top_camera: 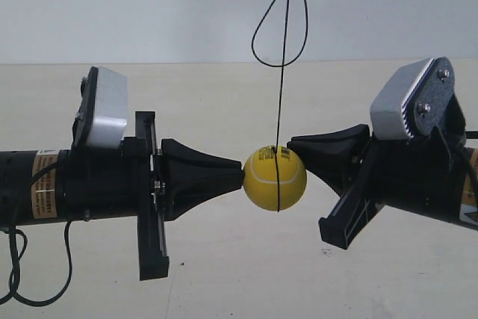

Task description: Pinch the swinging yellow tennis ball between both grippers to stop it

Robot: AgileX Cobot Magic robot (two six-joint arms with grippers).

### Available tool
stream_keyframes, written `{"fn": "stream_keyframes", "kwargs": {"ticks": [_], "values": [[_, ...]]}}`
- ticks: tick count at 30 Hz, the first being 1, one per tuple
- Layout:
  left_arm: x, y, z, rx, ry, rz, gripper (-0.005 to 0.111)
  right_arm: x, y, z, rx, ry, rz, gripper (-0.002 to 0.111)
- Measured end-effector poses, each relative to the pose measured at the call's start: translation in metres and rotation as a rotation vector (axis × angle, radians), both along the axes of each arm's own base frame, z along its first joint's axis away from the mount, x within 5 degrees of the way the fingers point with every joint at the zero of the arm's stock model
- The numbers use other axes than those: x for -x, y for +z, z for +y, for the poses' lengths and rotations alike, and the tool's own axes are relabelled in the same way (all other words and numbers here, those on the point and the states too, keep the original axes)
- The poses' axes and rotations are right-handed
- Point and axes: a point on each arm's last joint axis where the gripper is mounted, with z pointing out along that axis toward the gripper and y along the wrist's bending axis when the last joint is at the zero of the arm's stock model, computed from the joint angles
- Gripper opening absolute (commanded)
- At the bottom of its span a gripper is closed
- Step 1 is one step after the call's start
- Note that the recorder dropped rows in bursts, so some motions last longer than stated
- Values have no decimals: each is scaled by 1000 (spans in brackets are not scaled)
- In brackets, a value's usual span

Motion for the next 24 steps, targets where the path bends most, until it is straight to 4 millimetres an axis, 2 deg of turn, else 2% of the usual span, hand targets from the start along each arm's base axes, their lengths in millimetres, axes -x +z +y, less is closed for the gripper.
{"fn": "stream_keyframes", "kwargs": {"ticks": [24], "values": [[-3,-3,2,-28,35,-2,5,1,-2,0,25,14,3,0]]}}
